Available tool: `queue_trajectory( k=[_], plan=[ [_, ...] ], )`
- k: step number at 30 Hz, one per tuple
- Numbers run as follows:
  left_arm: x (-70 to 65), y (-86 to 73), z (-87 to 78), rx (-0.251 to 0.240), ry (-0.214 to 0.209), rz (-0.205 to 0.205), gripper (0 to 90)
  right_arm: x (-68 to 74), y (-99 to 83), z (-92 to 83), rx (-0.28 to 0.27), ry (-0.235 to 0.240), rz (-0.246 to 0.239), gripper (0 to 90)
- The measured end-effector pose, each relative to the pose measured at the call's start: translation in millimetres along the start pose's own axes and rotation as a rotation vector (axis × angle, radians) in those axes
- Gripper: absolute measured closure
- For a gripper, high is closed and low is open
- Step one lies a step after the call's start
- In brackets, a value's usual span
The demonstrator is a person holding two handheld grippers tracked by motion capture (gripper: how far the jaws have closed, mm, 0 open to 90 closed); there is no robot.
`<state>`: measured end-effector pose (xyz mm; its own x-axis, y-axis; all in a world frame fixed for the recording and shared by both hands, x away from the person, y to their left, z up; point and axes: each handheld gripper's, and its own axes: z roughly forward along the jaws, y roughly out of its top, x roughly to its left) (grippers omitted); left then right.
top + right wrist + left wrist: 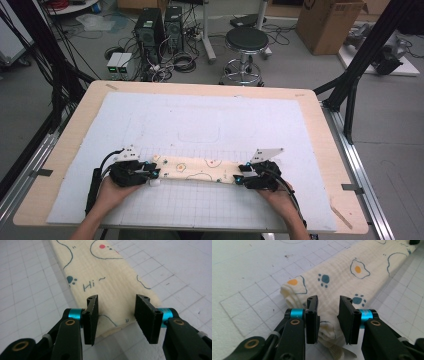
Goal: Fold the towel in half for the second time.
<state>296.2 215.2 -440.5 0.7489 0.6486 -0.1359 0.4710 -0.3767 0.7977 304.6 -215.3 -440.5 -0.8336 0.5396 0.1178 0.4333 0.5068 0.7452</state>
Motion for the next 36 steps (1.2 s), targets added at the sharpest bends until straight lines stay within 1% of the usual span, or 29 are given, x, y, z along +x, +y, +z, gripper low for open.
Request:
queue_trajectory(
  k=[1,2,3,4,6,7,8,10,11,12,14,15,16,18,20,21,22,24,25,26,27,28,29,30,32,34,36],
  plan=[
    [0.3,1.3,-1.4,-0.005,-0.004,-0.003,62.9,-0.4,0.8,-0.3,-0.006,0.006,0.002,51.8],
    [0.7,2.8,-2.6,-0.016,-0.004,-0.014,61.2,0.0,2.0,-2.1,-0.019,0.001,0.001,50.8],
    [1.6,5.0,-3.9,-0.035,-0.004,-0.029,60.4,-0.3,3.5,-5.2,-0.049,0.003,0.015,50.6],
    [3.3,7.0,-5.4,-0.044,-0.007,-0.033,59.4,-2.2,5.8,-8.5,-0.078,0.008,0.036,50.1],
    [7.9,13.1,-8.0,-0.069,-0.003,-0.057,57.5,-8.2,11.3,-15.9,-0.105,-0.007,0.077,49.7],
    [10.6,14.5,-8.3,-0.077,0.003,-0.069,56.7,-11.6,13.3,-18.5,-0.123,-0.005,0.104,49.6],
    [12.6,15.2,-7.8,-0.081,0.009,-0.080,56.1,-15.8,14.9,-19.6,-0.127,-0.010,0.125,49.2],
    [17.8,15.6,-4.8,-0.083,0.048,-0.119,54.2,-23.2,16.0,-18.5,-0.112,-0.028,0.161,49.0],
    [19.7,15.2,-3.3,-0.085,0.057,-0.134,53.5,-26.5,15.3,-16.7,-0.108,-0.031,0.174,49.0],
    [21.4,15.1,-2.1,-0.084,0.058,-0.144,53.5,-28.8,14.5,-14.8,-0.098,-0.026,0.200,49.3],
    [23.5,14.5,0.4,-0.084,0.059,-0.170,53.5,-33.4,12.9,-9.4,-0.075,-0.010,0.226,49.4],
    [25.4,14.2,2.3,-0.075,0.046,-0.183,53.6,-34.3,12.4,-7.3,-0.066,-0.004,0.237,49.4],
    [26.3,14.1,3.9,-0.068,0.040,-0.191,53.6,-36.1,11.5,-4.0,-0.048,0.007,0.253,49.4],
    [29.0,13.9,9.0,-0.034,0.038,-0.208,53.6,-38.2,10.1,0.1,-0.025,0.012,0.270,49.6],
    [31.2,13.2,11.7,-0.016,0.033,-0.226,53.5,-39.5,8.9,2.2,-0.012,0.020,0.282,49.8],
    [32.4,12.7,12.7,-0.011,0.027,-0.234,53.5,-39.5,8.6,3.1,-0.008,0.027,0.290,50.6],
    [32.9,12.2,13.5,-0.006,0.017,-0.244,53.7,-39.4,8.6,3.5,-0.001,0.031,0.289,51.2],
    [33.5,11.3,15.0,0.014,0.013,-0.244,54.9,-38.6,8.6,4.7,0.006,0.037,0.290,54.9],
    [33.5,11.1,15.1,0.015,0.013,-0.241,56.0,-38.1,8.6,5.5,0.012,0.042,0.289,57.2],
    [33.7,11.2,14.8,0.018,0.010,-0.239,57.6,-37.6,8.5,6.2,0.015,0.042,0.284,59.1],
    [33.7,11.1,15.1,0.017,0.010,-0.244,60.1,-37.4,8.8,6.4,0.016,0.046,0.282,63.1],
    [33.6,11.1,15.2,0.018,0.012,-0.242,61.6,-36.7,8.9,6.9,0.025,0.056,0.283,65.8],
    [33.0,11.2,15.5,0.022,0.014,-0.237,63.6,-36.9,8.8,7.6,0.023,0.055,0.272,68.1],
    [32.3,11.4,15.9,0.022,0.017,-0.231,67.1,-36.1,9.1,7.6,0.029,0.061,0.279,72.5],
    [31.1,11.7,16.1,0.017,0.022,-0.228,74.3,-35.4,9.6,8.2,0.029,0.072,0.264,78.2],
    [31.9,12.7,14.9,0.003,0.025,-0.229,78.1,-34.5,11.5,6.3,0.028,0.072,0.261,80.4],
    [32.9,14.5,14.0,-0.006,0.033,-0.230,80.0,-34.8,14.7,5.2,0.025,0.060,0.254,80.8]
  ],
)
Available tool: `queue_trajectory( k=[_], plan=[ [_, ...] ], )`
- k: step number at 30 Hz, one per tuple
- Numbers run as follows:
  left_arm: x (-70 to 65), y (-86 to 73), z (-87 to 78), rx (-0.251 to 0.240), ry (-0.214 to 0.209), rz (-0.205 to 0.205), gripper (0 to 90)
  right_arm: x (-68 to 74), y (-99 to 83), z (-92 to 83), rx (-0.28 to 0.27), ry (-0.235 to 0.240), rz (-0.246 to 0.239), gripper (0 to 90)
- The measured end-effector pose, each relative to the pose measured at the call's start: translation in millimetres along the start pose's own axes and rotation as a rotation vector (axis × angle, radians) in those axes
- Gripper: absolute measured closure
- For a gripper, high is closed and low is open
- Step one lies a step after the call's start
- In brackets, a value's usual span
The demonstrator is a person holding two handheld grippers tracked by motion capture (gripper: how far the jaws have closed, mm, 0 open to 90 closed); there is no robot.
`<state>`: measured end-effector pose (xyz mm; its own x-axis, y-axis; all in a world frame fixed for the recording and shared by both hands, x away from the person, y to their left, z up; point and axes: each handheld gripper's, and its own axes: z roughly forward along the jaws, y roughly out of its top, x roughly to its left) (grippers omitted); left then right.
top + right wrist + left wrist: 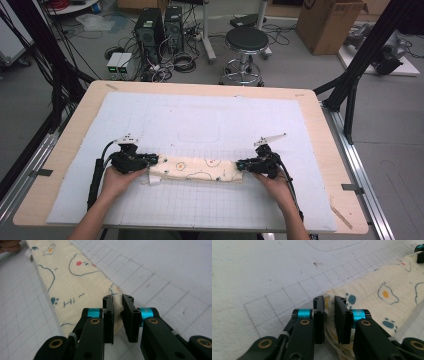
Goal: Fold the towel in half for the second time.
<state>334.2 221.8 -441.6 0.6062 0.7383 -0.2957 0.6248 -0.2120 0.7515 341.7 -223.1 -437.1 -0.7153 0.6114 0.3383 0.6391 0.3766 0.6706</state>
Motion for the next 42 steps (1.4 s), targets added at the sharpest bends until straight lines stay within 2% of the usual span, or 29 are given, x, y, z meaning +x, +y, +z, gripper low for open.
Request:
queue_trajectory(
  k=[5,8,10,13,15,18,22,24,27,32,34,39,42],
  plan=[
    [4.8,11.2,-1.2,-0.033,0.020,-0.001,80.4,-1.2,12.2,-0.1,-0.021,-0.053,-0.009,81.1],
    [8.0,19.9,1.5,-0.032,0.044,0.000,80.4,-4.1,20.3,0.9,-0.035,-0.074,0.004,81.1],
    [11.1,25.2,2.5,-0.064,0.051,-0.008,80.4,-6.2,24.9,1.2,-0.051,-0.090,0.005,81.0],
    [17.3,33.1,7.0,-0.068,0.076,-0.020,80.2,-13.5,32.9,2.9,-0.076,-0.115,0.019,80.8],
    [21.0,35.0,10.2,-0.084,0.080,-0.037,79.9,-18.1,36.6,5.5,-0.088,-0.125,0.030,80.5],
    [24.3,35.2,18.4,-0.072,0.095,-0.040,79.1,-24.2,39.5,11.3,-0.086,-0.148,0.044,79.9],
    [28.3,33.0,23.1,-0.067,0.093,-0.062,75.2,-31.2,37.9,16.8,-0.089,-0.158,0.065,75.4],
    [28.8,32.4,22.9,-0.068,0.087,-0.054,71.7,-32.7,37.1,16.9,-0.095,-0.166,0.076,72.5],
    [27.2,32.5,20.5,-0.064,0.084,-0.024,67.1,-33.8,37.0,13.9,-0.124,-0.145,0.090,69.0],
    [23.4,34.0,16.6,-0.080,0.088,-0.008,62.7,-29.6,38.0,9.9,-0.137,-0.157,0.087,63.4],
    [21.8,34.5,14.8,-0.077,0.089,0.012,61.2,-27.9,38.3,8.7,-0.139,-0.161,0.085,59.0],
    [20.3,34.8,8.8,-0.070,0.082,0.035,57.2,-21.0,39.9,3.1,-0.150,-0.183,0.053,49.0],
    [18.6,35.4,4.3,-0.090,0.069,0.036,55.4,-17.6,40.2,-0.7,-0.154,-0.184,0.042,43.5]
  ],
)
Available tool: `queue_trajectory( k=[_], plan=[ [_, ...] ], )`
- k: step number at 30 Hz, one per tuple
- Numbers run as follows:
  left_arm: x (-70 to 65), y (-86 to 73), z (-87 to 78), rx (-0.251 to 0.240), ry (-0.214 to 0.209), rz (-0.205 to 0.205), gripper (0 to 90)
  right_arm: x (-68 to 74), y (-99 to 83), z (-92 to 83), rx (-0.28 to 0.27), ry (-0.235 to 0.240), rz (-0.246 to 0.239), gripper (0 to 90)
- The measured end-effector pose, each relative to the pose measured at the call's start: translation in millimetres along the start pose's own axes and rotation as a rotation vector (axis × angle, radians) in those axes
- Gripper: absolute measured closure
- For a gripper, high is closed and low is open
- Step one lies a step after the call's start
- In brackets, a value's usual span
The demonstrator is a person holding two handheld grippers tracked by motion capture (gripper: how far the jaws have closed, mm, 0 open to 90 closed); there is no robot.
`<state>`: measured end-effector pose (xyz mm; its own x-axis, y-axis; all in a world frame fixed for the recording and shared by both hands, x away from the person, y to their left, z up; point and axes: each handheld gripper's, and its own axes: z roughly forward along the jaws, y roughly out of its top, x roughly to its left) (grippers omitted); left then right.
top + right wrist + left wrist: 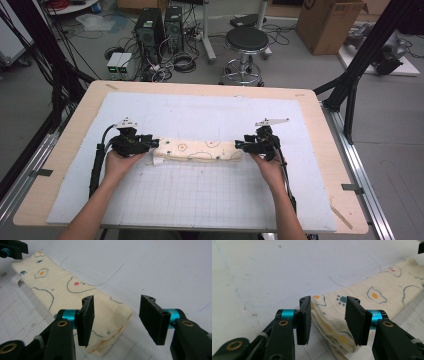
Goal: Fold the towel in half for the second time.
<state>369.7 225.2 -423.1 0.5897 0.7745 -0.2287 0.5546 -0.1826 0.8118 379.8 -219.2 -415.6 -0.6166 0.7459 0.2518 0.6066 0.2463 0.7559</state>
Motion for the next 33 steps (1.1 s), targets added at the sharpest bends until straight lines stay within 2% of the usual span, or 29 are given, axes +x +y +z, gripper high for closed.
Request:
queue_trajectory(
  k=[10,17,26,33],
  plan=[
    [-6.9,1.0,-8.4,-0.017,-0.023,0.034,52.2,7.0,1.0,-6.5,-0.008,0.008,-0.030,30.7],
    [-9.6,1.2,-11.8,-0.023,-0.024,0.046,50.5,11.1,1.5,-7.9,-0.012,0.011,-0.045,28.1],
    [-13.3,0.4,-16.0,-0.018,-0.030,0.066,48.7,12.8,-0.2,-12.6,-0.021,0.007,-0.039,22.9],
    [-17.5,-0.7,-24.2,-0.032,-0.047,0.075,47.1,13.9,-3.5,-17.6,-0.034,0.007,-0.030,20.8]
  ],
)
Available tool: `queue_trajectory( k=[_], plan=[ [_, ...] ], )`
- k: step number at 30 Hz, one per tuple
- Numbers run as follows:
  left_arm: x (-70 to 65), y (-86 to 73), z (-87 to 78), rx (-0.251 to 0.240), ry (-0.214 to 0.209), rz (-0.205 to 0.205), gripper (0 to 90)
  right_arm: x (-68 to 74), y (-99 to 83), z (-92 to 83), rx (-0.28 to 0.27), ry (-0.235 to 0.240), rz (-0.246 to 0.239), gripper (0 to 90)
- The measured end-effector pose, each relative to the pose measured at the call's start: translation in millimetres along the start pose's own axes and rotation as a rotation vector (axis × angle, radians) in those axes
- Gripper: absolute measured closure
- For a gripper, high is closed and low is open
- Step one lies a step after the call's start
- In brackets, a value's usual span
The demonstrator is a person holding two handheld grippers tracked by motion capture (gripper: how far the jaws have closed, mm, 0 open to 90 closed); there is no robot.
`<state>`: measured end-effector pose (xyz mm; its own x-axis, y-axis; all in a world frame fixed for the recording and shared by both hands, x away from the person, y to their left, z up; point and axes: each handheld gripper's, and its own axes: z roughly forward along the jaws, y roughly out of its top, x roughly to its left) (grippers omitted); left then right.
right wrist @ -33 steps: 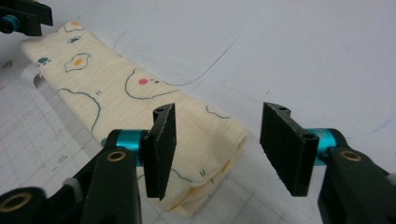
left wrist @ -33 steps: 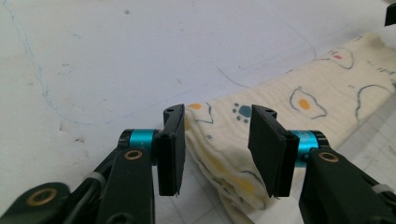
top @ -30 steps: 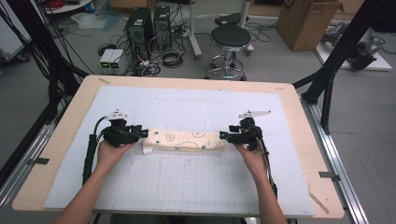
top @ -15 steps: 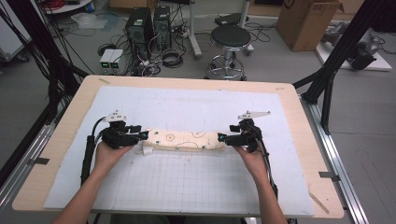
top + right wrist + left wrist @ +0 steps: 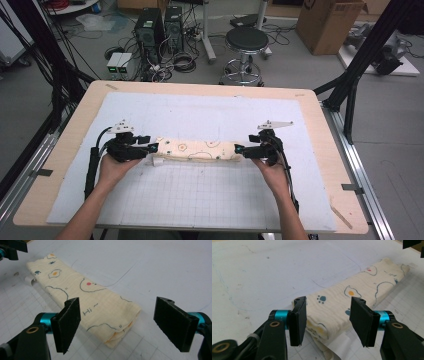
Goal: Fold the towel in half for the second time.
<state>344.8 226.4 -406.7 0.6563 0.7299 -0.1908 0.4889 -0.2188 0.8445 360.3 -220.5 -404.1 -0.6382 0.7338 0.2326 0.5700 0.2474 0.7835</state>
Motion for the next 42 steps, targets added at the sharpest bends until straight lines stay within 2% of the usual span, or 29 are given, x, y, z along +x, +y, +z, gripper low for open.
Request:
queue_trajectory(
  k=[4,10,23,42],
  plan=[
    [-2.7,-0.8,-6.6,-0.006,-0.008,0.004,44.9,2.6,-1.2,-4.0,-0.010,0.000,-0.005,18.5],
    [-6.4,-3.3,-14.7,-0.007,0.003,0.020,40.6,9.5,-3.8,-10.0,-0.026,-0.005,-0.020,14.3],
    [-19.4,-5.9,-27.2,0.014,0.001,0.084,32.2,19.4,-13.8,-24.2,-0.039,-0.011,-0.061,12.2],
    [-23.5,-37.8,-48.5,-0.017,0.019,0.076,30.9,22.1,-36.8,-36.8,-0.029,-0.033,-0.070,12.2]
  ],
)
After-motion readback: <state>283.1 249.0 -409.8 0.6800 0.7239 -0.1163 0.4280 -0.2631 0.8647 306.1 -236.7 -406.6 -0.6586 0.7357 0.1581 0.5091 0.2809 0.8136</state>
